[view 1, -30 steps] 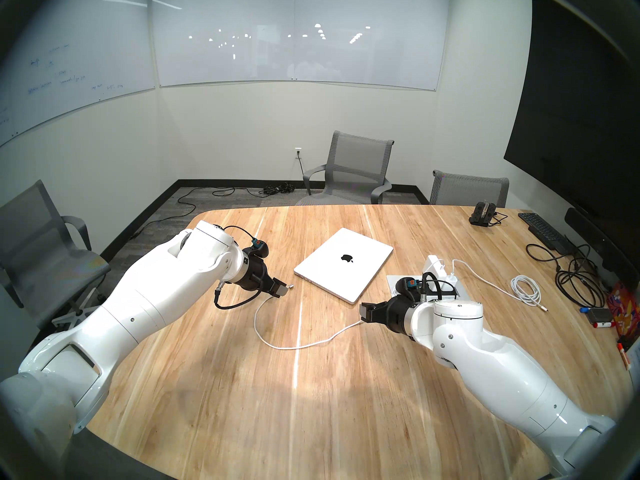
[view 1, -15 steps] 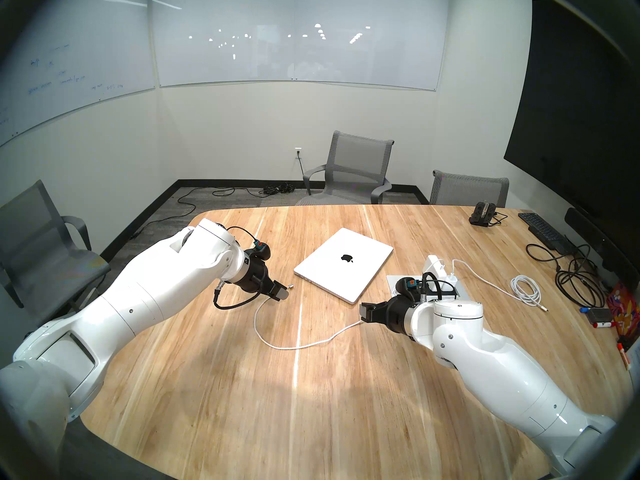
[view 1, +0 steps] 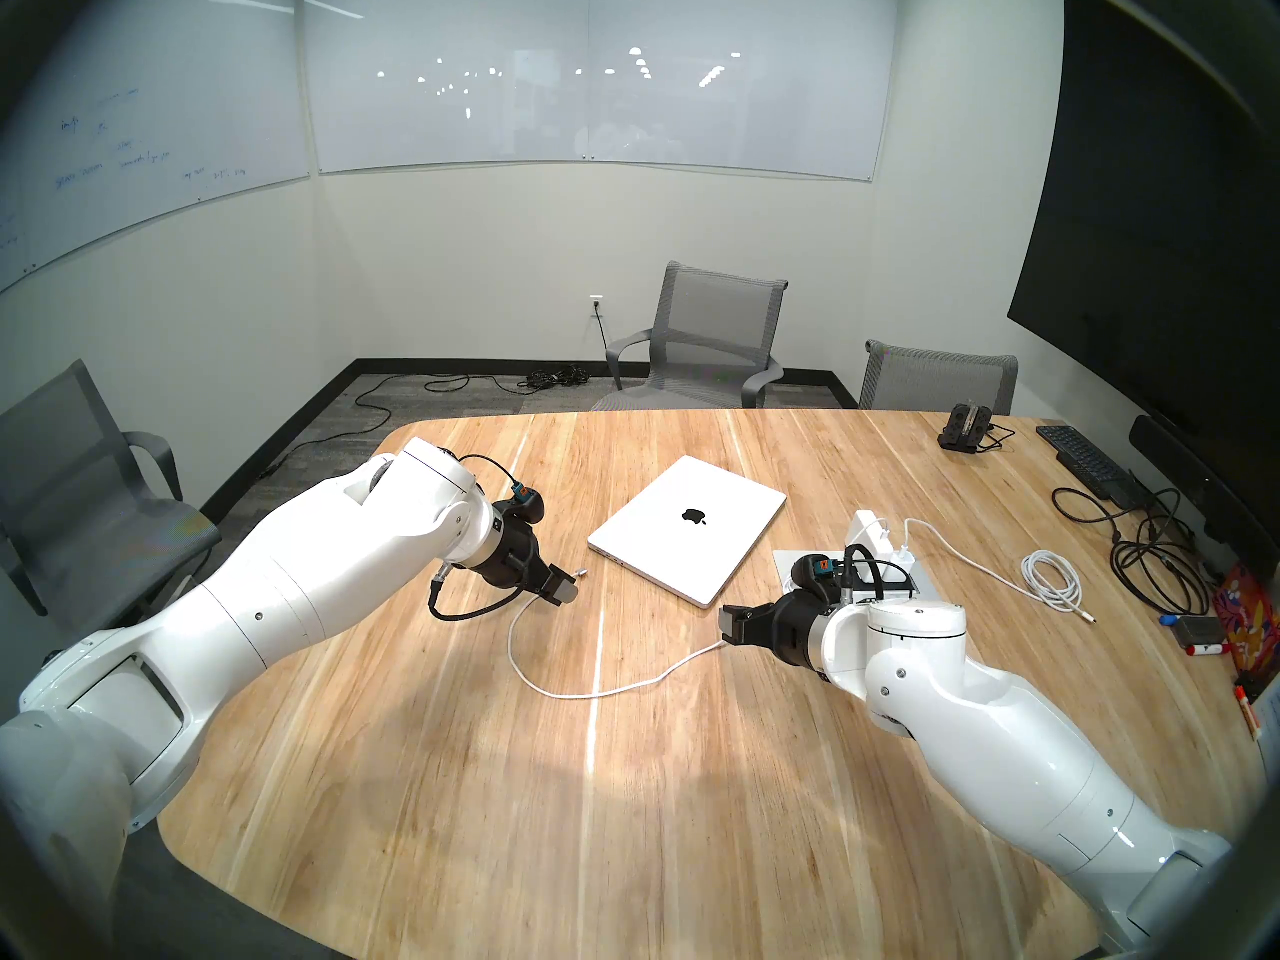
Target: Plug the charging cable into the port of a MacBook
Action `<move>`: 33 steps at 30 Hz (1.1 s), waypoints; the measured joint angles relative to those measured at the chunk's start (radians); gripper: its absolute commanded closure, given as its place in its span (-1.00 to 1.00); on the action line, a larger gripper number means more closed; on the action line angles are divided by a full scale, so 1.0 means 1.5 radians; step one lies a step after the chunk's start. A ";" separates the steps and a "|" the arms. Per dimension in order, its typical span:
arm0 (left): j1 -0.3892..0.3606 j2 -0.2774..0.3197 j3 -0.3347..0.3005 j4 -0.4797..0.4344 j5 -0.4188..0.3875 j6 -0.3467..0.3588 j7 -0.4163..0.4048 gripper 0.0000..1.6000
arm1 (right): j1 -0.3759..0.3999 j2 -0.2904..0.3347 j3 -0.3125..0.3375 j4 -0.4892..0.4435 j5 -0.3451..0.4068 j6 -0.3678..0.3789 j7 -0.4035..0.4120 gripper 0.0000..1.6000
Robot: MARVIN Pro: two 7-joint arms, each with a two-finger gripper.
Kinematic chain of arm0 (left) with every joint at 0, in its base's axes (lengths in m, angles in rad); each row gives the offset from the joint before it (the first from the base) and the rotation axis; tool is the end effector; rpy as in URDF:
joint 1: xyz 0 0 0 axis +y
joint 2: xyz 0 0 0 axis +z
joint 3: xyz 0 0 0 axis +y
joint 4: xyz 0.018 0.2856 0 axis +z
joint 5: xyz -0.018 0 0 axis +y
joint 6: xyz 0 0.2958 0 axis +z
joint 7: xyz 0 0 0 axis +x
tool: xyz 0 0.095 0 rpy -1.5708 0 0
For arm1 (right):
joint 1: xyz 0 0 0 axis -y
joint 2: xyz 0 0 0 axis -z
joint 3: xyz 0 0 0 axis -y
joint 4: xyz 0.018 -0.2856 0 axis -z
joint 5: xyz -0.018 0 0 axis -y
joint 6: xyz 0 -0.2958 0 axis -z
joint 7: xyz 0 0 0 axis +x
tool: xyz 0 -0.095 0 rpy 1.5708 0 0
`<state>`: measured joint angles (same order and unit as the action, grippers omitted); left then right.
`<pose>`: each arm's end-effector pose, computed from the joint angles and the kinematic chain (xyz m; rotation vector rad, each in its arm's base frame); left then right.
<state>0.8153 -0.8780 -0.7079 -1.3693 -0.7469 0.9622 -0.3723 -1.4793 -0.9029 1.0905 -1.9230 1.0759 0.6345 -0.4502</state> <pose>0.4723 0.0159 -0.2543 2.6350 -0.8769 0.7312 0.3587 0.0133 -0.2762 -2.5954 -0.1967 -1.2218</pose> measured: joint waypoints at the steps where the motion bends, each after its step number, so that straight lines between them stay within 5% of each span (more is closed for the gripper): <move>1: -0.001 0.000 0.000 0.001 -0.003 0.000 0.002 -1.00 | 0.000 0.000 0.000 0.000 0.000 0.000 0.000 -1.00; 33: -0.043 -0.017 0.045 0.081 -0.039 0.000 0.004 -0.97 | 0.000 0.000 0.000 0.000 0.000 0.000 0.000 -1.00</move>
<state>0.7511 -0.9029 -0.6408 -1.2484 -0.8053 0.9622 -0.3661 -1.4793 -0.9029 1.0905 -1.9230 1.0759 0.6346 -0.4503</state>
